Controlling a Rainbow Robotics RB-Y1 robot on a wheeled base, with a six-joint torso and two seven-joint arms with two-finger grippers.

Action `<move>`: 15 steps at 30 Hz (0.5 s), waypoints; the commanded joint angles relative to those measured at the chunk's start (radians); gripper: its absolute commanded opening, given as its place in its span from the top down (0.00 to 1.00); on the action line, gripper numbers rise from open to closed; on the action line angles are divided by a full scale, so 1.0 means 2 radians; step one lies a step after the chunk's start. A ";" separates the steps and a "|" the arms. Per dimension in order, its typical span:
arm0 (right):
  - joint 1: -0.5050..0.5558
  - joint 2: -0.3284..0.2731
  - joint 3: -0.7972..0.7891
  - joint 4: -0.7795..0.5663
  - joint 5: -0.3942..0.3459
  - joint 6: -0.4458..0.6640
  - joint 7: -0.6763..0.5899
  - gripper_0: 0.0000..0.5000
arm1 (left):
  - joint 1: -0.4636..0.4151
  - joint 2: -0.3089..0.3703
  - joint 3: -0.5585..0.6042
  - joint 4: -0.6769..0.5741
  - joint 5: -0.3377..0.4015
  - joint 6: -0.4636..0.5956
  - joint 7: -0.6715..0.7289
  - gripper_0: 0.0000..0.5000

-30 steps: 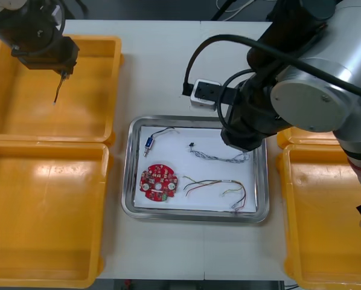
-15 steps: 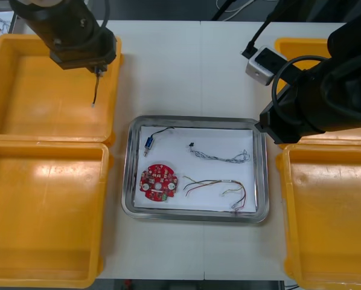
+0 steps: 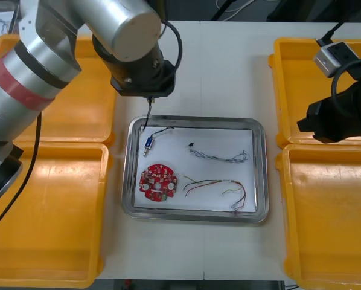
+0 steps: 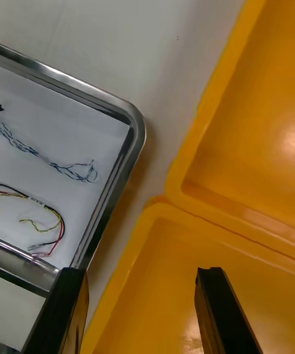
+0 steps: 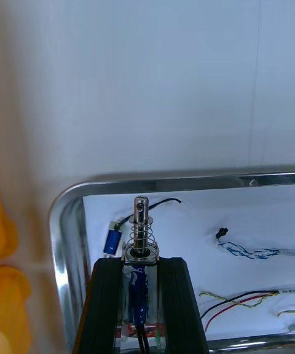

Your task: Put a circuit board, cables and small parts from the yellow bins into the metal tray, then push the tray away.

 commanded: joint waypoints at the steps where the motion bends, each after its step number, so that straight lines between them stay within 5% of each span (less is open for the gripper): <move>1: 0.033 -0.024 -0.046 -0.017 -0.016 0.001 -0.048 0.00 | -0.003 -0.021 -0.040 -0.014 -0.010 -0.021 0.036 1.00; 7: 0.071 -0.028 -0.094 -0.018 -0.046 0.001 -0.102 0.00 | -0.002 -0.028 -0.096 -0.011 -0.014 -0.057 0.075 1.00; 15: 0.114 -0.042 -0.114 -0.020 -0.027 0.001 -0.121 0.00 | 0.028 -0.035 -0.128 -0.011 -0.037 -0.093 0.079 1.00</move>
